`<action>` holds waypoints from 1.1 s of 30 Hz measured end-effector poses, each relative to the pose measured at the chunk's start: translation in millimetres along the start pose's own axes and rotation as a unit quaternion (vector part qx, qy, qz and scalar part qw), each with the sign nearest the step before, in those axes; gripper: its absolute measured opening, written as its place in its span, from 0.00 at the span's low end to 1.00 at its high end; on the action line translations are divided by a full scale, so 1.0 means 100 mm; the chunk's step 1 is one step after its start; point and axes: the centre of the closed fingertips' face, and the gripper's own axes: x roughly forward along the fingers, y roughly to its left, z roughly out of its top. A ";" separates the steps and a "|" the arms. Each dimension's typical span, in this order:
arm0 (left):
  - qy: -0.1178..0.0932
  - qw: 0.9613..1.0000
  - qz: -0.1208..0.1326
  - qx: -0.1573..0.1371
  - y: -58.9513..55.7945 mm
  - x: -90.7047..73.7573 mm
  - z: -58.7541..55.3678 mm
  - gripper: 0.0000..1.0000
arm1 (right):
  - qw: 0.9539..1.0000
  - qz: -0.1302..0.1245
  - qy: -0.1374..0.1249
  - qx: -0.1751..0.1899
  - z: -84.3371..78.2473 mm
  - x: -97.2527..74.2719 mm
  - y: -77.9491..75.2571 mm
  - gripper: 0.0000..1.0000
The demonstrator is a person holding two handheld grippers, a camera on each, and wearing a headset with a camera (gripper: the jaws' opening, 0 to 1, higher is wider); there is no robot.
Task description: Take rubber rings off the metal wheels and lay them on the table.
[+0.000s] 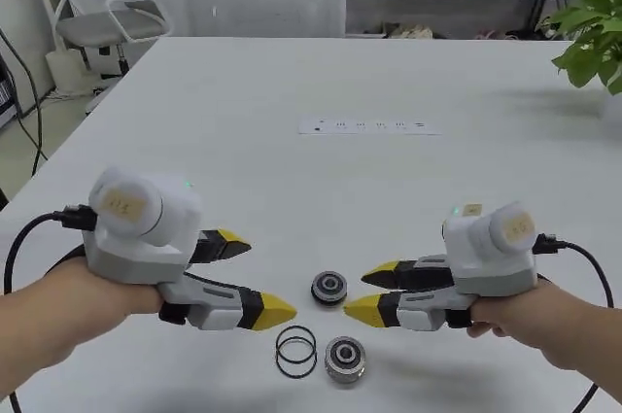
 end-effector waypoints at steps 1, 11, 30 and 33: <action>0.000 1.000 0.000 0.000 0.00 0.01 0.00 0.58 | 1.000 -0.001 0.000 0.000 0.00 0.00 0.00 0.33; -0.004 1.000 -0.007 0.005 0.01 0.08 0.02 0.49 | 1.000 -0.005 0.003 -0.003 -0.02 0.04 -0.03 0.33; 0.006 1.000 -0.020 0.007 0.00 0.27 -0.02 0.48 | 1.000 -0.004 0.006 -0.003 -0.08 0.10 -0.05 0.33; 0.007 1.000 -0.022 0.008 -0.01 0.30 -0.02 0.47 | 1.000 -0.004 0.006 -0.003 -0.08 0.10 -0.05 0.32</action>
